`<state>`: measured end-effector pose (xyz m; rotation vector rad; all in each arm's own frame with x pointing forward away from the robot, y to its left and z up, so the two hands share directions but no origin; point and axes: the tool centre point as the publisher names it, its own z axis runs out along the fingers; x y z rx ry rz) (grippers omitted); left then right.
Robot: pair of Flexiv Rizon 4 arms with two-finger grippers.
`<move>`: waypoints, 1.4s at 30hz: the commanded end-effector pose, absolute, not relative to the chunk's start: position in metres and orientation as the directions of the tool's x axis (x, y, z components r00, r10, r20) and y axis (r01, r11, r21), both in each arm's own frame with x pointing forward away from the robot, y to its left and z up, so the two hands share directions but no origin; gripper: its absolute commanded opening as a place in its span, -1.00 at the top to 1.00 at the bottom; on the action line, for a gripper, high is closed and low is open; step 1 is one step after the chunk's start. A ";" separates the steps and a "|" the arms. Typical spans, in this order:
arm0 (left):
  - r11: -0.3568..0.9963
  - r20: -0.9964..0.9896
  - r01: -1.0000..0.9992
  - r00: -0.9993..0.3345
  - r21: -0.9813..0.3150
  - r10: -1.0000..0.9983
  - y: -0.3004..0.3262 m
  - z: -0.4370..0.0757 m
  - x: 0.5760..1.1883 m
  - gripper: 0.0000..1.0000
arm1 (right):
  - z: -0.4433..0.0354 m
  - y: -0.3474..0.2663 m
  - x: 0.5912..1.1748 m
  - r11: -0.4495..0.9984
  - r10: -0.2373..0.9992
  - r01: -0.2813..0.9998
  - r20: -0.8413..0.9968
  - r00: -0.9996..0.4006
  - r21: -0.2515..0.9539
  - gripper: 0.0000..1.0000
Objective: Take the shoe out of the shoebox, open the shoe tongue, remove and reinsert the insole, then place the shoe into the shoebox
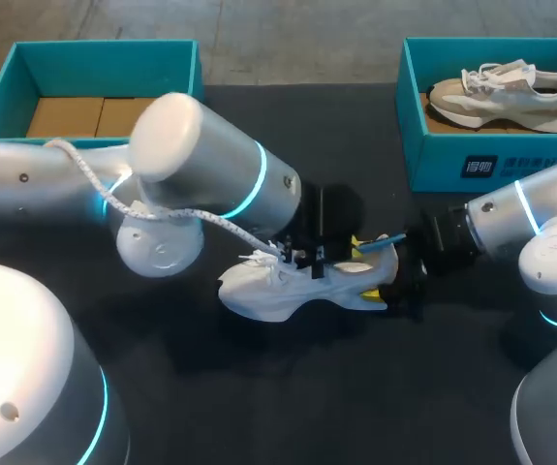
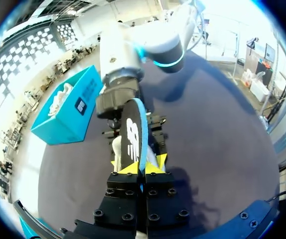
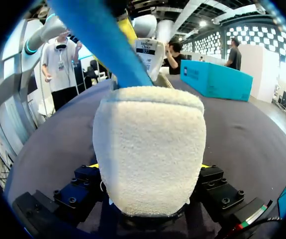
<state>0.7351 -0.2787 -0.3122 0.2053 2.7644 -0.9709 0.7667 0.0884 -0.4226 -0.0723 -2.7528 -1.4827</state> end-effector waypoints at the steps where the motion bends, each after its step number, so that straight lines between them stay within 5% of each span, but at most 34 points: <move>1: 0.719 -0.175 0.206 -0.977 -0.664 0.118 -0.270 -0.301 0.738 1.00 | -0.424 0.089 0.767 0.553 0.035 0.047 0.034 -0.999 0.832 1.00; 42: 0.563 -0.114 0.246 -0.959 -0.789 0.259 -0.297 -0.224 0.737 1.00 | -0.424 0.089 0.767 0.553 0.035 0.047 0.034 -0.999 0.832 1.00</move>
